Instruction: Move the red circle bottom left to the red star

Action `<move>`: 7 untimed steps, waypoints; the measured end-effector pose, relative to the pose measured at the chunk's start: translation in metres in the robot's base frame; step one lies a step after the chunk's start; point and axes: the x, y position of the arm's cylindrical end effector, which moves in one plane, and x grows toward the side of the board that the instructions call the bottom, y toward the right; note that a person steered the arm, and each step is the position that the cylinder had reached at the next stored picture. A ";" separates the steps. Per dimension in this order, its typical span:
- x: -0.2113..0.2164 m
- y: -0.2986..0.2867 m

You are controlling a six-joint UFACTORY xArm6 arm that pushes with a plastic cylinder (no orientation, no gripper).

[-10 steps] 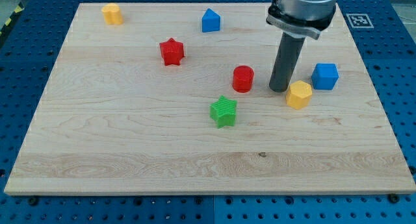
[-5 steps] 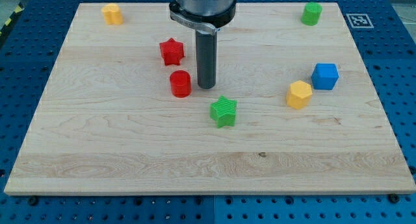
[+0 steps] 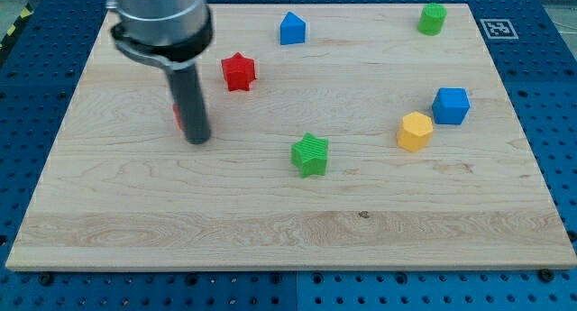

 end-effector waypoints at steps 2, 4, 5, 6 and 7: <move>-0.014 -0.023; -0.008 -0.003; -0.018 0.043; -0.050 0.099; -0.087 0.140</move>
